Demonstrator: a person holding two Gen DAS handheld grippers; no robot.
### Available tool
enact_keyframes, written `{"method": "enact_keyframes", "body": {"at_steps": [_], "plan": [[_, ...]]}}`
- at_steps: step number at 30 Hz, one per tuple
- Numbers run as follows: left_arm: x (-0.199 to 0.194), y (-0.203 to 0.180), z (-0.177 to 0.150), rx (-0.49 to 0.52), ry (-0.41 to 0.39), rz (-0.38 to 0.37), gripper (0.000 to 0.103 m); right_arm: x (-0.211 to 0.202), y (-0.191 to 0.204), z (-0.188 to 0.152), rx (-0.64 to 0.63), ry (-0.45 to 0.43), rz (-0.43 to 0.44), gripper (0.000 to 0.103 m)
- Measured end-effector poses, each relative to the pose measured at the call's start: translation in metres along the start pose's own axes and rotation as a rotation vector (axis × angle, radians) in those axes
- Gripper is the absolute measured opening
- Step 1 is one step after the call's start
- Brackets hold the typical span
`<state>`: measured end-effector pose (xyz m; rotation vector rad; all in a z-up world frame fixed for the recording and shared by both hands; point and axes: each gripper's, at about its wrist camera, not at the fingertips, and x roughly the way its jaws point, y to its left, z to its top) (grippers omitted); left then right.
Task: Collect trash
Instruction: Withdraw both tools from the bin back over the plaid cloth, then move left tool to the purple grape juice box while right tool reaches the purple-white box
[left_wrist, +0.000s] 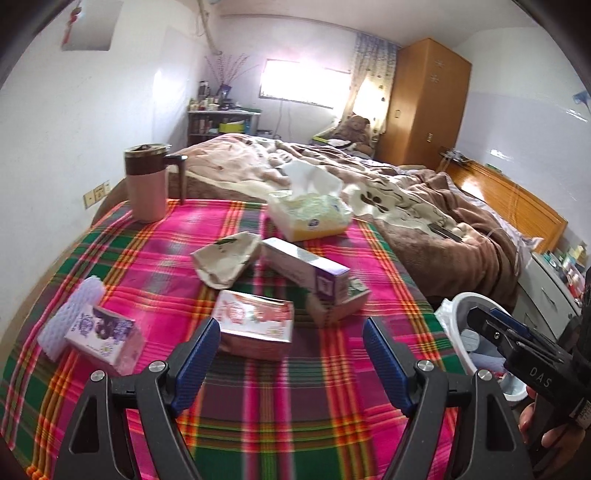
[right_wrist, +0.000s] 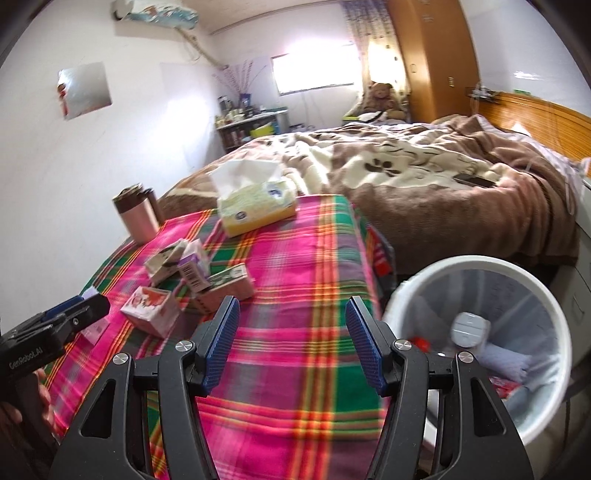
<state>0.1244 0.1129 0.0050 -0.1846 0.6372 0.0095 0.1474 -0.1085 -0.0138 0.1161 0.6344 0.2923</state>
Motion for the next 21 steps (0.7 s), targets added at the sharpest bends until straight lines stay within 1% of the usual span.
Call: {"method": "enact_keyframes", "body": {"at_steps": [4,7,10,18,21], "plan": [[0.001,0.018,0.0,-0.02,0.0,0.03,0.079,0.009,0.016,0.004,-0.039,0.011,0.026,0.061],[-0.001,0.032,0.0,-0.024,-0.007,0.073,0.079,0.015,0.027,0.008,-0.062,0.012,0.044,0.061],[-0.003,0.045,-0.002,-0.038,-0.001,0.091,0.079,0.022,0.038,0.012,-0.085,0.022,0.063,0.061],[-0.002,0.08,-0.002,-0.058,0.013,0.169,0.079,0.047,0.066,0.018,-0.163,0.055,0.1,0.061],[0.002,0.095,-0.003,-0.063,0.031,0.167,0.079,0.056,0.072,0.023,-0.17,0.065,0.113,0.061]]}}
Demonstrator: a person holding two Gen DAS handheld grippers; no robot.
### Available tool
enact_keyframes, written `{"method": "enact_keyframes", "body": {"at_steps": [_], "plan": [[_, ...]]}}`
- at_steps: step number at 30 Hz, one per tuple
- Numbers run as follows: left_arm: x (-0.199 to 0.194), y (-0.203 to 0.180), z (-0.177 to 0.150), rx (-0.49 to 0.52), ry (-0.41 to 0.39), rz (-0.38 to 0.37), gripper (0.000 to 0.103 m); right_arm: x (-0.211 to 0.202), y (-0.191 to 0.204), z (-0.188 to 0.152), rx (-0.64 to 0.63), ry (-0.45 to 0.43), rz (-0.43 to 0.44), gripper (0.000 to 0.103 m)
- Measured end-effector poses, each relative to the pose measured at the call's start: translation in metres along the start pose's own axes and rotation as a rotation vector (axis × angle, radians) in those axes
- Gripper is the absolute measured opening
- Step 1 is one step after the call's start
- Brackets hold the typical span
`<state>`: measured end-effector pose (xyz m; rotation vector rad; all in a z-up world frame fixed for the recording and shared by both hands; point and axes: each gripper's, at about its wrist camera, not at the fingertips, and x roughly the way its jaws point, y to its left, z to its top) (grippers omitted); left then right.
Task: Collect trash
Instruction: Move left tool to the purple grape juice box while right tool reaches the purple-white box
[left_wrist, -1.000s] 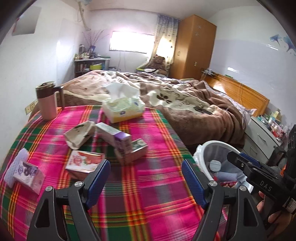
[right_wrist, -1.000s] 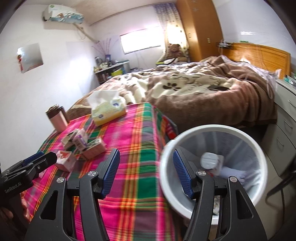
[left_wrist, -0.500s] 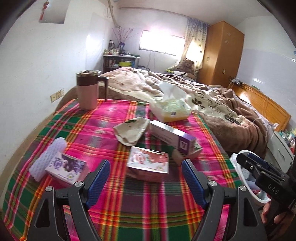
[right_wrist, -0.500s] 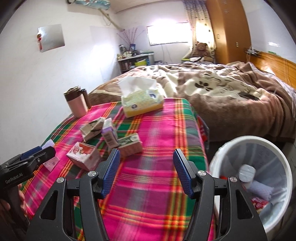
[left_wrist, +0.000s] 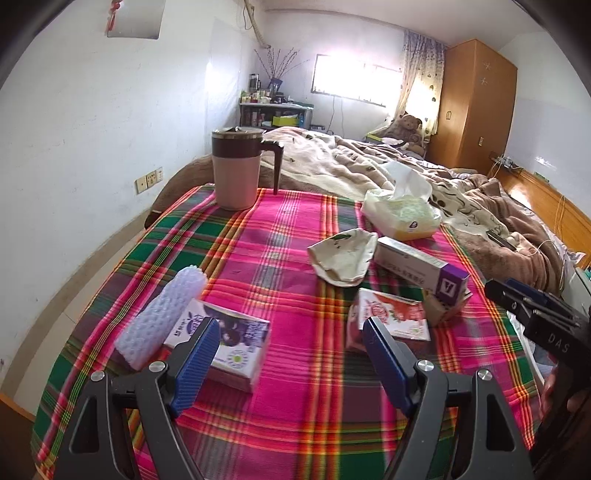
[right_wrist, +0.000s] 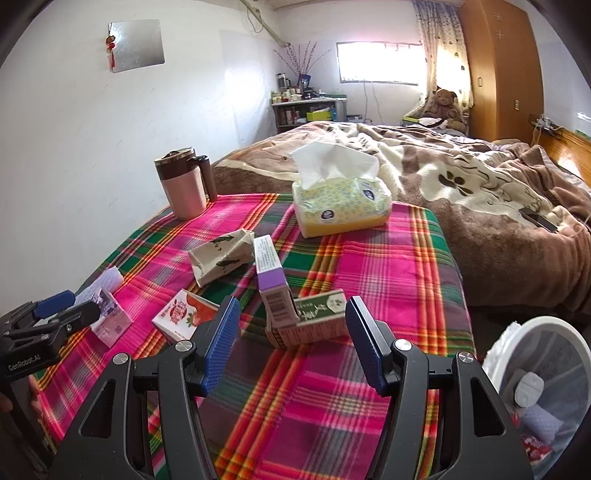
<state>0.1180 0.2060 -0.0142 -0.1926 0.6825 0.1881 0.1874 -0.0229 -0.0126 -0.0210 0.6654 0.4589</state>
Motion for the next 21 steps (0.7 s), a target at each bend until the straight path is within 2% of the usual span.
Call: {"method": "enact_keyframes", "body": {"at_steps": [8,12,21], "plan": [[0.018,0.037,-0.001,-0.044,0.039,0.054,0.079,0.023,0.01,0.011,-0.028,0.033,0.007,0.061],[0.032,0.046,-0.004,-0.047,0.078,0.057,0.079,0.035,0.014,0.016,-0.039,0.053,0.01,0.062],[0.046,0.058,-0.001,-0.051,0.104,0.085,0.081,0.055,0.023,0.022,-0.059,0.093,0.021,0.063]]}}
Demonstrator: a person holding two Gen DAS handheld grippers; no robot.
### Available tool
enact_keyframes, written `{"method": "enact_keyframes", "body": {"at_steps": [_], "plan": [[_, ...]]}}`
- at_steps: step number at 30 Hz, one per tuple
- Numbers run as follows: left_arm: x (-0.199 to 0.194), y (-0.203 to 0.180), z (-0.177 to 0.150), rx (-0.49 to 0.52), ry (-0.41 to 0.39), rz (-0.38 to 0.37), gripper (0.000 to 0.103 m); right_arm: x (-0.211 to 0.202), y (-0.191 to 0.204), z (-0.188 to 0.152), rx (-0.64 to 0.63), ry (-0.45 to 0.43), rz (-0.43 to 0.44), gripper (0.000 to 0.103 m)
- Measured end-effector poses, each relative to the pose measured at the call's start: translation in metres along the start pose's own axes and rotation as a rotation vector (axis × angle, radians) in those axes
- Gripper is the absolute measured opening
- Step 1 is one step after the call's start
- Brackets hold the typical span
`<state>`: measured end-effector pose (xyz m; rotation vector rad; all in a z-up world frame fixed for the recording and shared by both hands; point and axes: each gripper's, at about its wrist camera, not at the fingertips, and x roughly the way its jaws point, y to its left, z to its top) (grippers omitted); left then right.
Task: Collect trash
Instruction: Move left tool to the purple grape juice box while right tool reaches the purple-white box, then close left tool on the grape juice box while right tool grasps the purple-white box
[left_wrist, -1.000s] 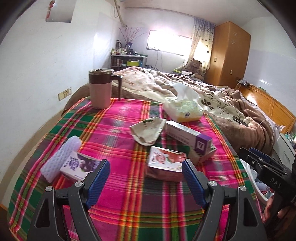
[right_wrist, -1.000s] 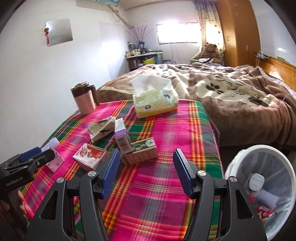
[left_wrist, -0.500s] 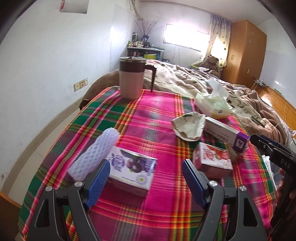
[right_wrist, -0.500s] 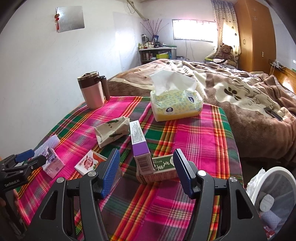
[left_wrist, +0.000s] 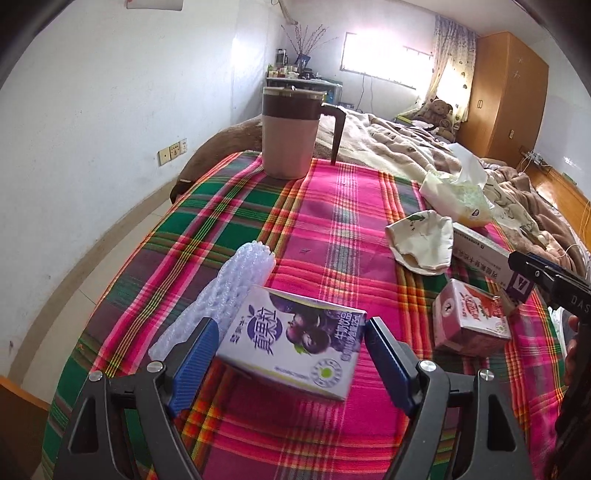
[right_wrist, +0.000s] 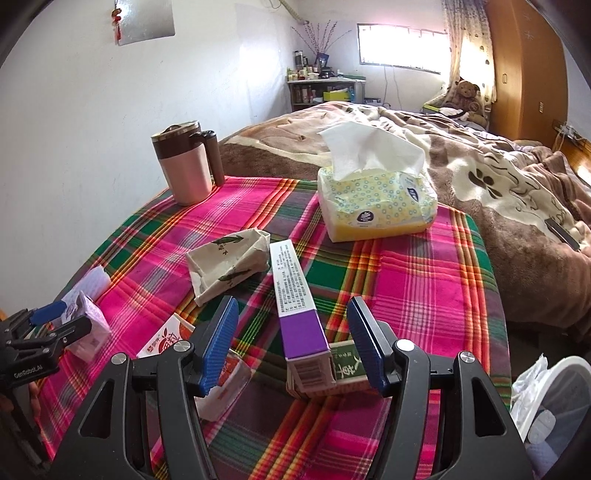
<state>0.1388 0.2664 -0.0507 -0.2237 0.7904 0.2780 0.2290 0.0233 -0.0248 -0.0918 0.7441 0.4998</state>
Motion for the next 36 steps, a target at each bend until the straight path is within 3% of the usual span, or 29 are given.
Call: {"method": "enact_keyframes", "body": {"at_steps": [9,17,26,36], "plan": [[0.016,-0.001,0.0,0.028,0.047,0.029,0.081,0.016,0.003,0.003,-0.019,0.034,-0.01,0.063],[0.021,0.005,-0.002,-0.011,0.067,-0.006,0.081,0.022,0.001,0.002,0.008,0.043,-0.001,0.062],[0.013,-0.004,-0.002,-0.014,0.041,-0.036,0.08,0.02,0.007,-0.002,-0.012,0.037,-0.01,0.026],[-0.002,-0.021,-0.002,0.008,0.012,-0.06,0.08,0.003,0.006,-0.006,0.009,-0.005,0.02,0.025]]}}
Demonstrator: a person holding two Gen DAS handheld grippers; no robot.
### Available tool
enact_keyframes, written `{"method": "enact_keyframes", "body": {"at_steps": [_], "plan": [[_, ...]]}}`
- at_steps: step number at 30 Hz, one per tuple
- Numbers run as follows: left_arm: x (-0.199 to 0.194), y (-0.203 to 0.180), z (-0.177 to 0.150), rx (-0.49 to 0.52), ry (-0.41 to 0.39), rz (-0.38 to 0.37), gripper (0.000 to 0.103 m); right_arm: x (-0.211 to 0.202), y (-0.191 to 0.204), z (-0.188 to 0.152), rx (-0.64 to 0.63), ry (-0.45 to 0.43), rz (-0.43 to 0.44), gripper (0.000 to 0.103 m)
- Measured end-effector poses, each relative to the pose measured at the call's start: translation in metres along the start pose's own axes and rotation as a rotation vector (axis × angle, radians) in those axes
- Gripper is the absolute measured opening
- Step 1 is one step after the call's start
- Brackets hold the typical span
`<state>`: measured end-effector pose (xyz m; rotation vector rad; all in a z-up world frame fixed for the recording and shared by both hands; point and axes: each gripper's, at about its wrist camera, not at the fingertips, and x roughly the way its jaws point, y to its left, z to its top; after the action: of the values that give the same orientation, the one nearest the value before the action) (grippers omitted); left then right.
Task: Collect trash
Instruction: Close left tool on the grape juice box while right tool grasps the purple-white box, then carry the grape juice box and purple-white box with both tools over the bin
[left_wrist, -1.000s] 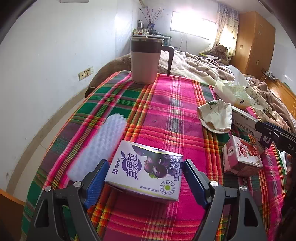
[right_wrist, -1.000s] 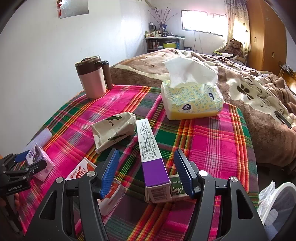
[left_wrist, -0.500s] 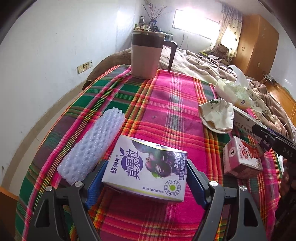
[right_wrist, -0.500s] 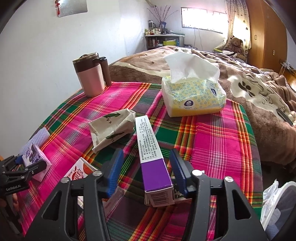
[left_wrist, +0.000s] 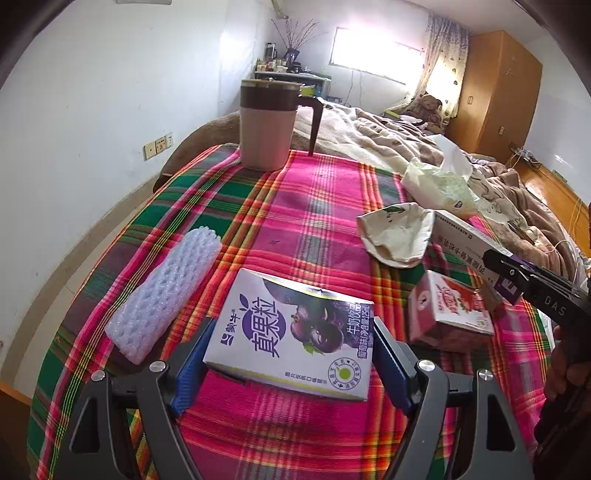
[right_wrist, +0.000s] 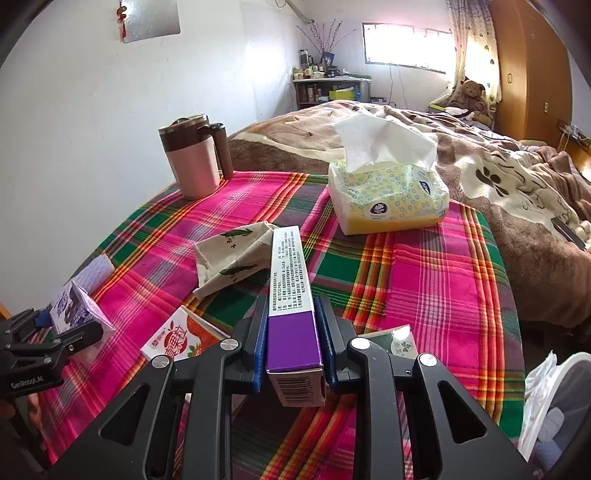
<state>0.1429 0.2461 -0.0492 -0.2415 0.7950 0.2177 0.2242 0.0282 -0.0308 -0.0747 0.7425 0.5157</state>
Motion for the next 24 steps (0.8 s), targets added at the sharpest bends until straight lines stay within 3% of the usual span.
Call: {"method": "enact_keyframes", "body": {"at_steps": [24], "plan": [[-0.069,-0.08,-0.008,0.13,-0.114,-0.109,0.08,-0.082,-0.031,-0.024,0.102,-0.131,-0.007,0.025]]}}
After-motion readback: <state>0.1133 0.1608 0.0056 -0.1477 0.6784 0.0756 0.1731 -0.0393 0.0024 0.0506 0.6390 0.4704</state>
